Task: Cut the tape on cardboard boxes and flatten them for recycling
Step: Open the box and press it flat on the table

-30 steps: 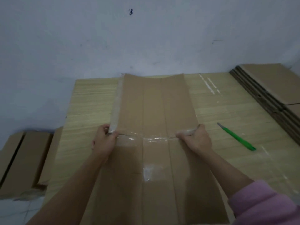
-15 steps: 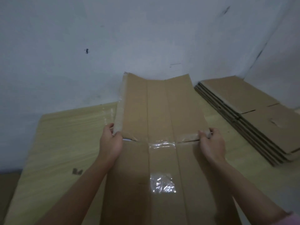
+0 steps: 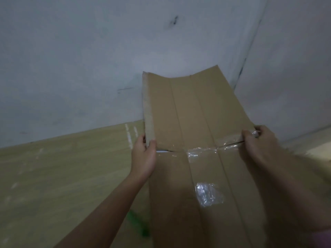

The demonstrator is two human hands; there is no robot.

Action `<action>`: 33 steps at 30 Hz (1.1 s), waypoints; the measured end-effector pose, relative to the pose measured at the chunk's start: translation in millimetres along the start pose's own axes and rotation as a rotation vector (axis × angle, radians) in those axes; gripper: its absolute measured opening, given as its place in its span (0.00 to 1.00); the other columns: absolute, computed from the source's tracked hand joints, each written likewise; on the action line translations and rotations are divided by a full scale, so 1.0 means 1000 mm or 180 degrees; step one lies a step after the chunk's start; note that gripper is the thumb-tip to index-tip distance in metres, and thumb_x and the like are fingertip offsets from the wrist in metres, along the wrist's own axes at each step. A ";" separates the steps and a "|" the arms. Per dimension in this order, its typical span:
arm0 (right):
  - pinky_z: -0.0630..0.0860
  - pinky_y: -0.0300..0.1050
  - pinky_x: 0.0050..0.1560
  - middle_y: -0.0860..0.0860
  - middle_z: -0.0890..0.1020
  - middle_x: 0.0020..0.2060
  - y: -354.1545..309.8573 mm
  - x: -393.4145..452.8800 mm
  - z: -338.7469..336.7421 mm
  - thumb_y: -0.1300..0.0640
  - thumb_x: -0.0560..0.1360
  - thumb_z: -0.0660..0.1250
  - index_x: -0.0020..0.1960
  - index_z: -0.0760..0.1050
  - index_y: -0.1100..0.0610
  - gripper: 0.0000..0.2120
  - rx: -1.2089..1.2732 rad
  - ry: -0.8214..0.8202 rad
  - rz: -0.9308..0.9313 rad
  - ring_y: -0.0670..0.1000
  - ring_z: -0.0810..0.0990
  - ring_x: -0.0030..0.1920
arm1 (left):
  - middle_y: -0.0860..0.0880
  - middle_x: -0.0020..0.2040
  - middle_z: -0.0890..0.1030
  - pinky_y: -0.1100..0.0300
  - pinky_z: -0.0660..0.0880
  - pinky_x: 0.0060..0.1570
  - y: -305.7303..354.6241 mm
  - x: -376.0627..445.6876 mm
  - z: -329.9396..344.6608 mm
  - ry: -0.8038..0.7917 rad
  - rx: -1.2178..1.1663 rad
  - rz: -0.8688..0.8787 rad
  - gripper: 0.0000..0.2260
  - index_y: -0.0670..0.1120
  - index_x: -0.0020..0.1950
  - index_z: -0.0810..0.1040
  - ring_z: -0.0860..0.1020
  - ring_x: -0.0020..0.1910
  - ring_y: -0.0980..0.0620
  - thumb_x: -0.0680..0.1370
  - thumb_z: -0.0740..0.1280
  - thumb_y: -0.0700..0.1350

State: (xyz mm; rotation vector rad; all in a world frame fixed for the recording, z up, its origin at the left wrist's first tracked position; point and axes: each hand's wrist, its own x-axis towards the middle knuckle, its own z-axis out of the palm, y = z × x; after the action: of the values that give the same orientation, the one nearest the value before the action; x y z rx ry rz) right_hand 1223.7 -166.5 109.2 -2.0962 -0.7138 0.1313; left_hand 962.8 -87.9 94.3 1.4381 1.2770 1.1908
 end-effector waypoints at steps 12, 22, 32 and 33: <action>0.70 0.59 0.58 0.67 0.74 0.57 0.103 0.160 -0.010 0.50 0.77 0.63 0.60 0.70 0.67 0.21 -0.1609 -0.0744 -0.0627 0.66 0.72 0.58 | 0.47 0.38 0.78 0.59 0.65 0.37 -0.030 -0.002 0.165 -0.0322 0.1041 -0.0608 0.06 0.43 0.41 0.75 0.74 0.38 0.48 0.76 0.69 0.42; 0.41 0.64 0.72 0.58 0.47 0.76 0.129 0.121 0.048 0.37 0.78 0.47 0.76 0.50 0.56 0.34 -0.2309 -0.1998 -0.1398 0.56 0.42 0.76 | 0.40 0.47 0.80 0.59 0.72 0.42 -0.050 -0.004 0.180 -0.0112 0.1677 -0.0688 0.11 0.40 0.52 0.81 0.78 0.40 0.44 0.74 0.71 0.45; 0.43 0.62 0.72 0.58 0.48 0.76 0.132 0.136 0.044 0.38 0.78 0.50 0.76 0.50 0.57 0.34 -0.2349 -0.1935 -0.1396 0.56 0.43 0.76 | 0.41 0.49 0.76 0.61 0.68 0.43 -0.050 -0.005 0.193 -0.0229 0.2097 -0.0722 0.16 0.40 0.51 0.80 0.76 0.47 0.44 0.74 0.70 0.53; 0.43 0.61 0.72 0.58 0.49 0.76 0.128 0.136 0.043 0.39 0.78 0.51 0.76 0.50 0.57 0.34 -0.2357 -0.1948 -0.1389 0.56 0.44 0.76 | 0.42 0.47 0.78 0.60 0.70 0.43 -0.051 -0.002 0.189 -0.0290 0.2106 -0.0715 0.16 0.41 0.50 0.81 0.77 0.46 0.44 0.73 0.70 0.54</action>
State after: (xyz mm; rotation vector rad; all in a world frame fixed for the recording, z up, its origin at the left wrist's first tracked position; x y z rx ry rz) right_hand 1378.2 -118.5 5.7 -2.5332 -1.7883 0.3060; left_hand 1139.7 -85.1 9.8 1.7166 1.8103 0.5584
